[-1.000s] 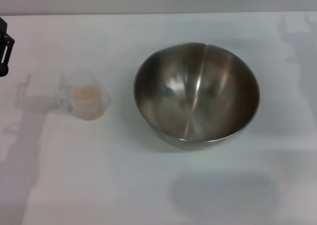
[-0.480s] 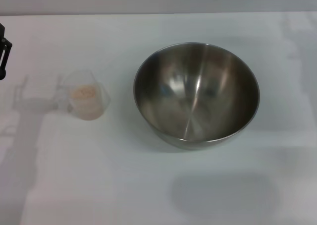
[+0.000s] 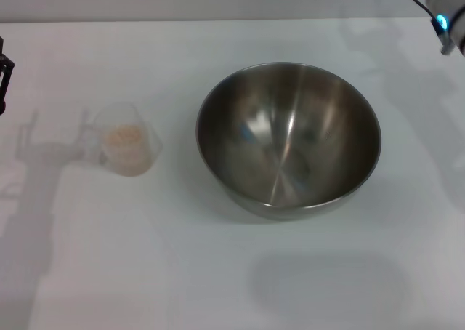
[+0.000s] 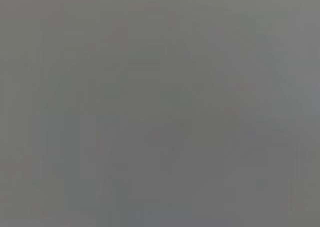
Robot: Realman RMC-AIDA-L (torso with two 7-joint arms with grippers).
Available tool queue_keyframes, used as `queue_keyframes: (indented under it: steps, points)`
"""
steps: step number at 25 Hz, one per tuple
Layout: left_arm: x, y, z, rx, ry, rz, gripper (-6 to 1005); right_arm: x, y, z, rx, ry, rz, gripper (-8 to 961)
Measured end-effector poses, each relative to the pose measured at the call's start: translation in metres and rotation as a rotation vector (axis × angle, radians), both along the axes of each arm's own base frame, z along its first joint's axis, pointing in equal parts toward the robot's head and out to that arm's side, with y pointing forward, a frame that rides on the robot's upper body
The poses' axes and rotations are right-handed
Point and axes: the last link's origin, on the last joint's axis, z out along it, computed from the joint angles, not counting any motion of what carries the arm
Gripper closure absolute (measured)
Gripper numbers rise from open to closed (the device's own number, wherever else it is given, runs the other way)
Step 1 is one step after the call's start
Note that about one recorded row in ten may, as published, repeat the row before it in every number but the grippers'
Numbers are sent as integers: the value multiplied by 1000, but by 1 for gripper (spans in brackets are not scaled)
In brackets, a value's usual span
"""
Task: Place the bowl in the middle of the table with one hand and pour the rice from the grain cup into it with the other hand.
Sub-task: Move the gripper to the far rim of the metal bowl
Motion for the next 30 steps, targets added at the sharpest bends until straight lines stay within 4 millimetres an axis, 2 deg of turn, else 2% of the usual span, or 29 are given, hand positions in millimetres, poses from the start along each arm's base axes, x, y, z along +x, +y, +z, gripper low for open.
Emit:
queue_keyframes:
  steps: [8, 14, 17, 22, 30]
  points:
    - [1, 1, 0, 0, 1, -2, 158, -63, -11, 0, -266, -178, -165, 282]
    - [-1, 3, 2, 7, 5, 5, 158, -99, -30, 15, -474, -365, -315, 282]
    - [-3, 5, 4, 13, 13, 13, 158, -107, -35, 21, -578, -423, -384, 282]
    - [-6, 6, 6, 18, 20, 29, 159, -104, -33, 21, -764, -454, -481, 282]
    - [-8, 9, 8, 23, 19, 40, 159, -69, -22, 18, -942, -471, -592, 281]
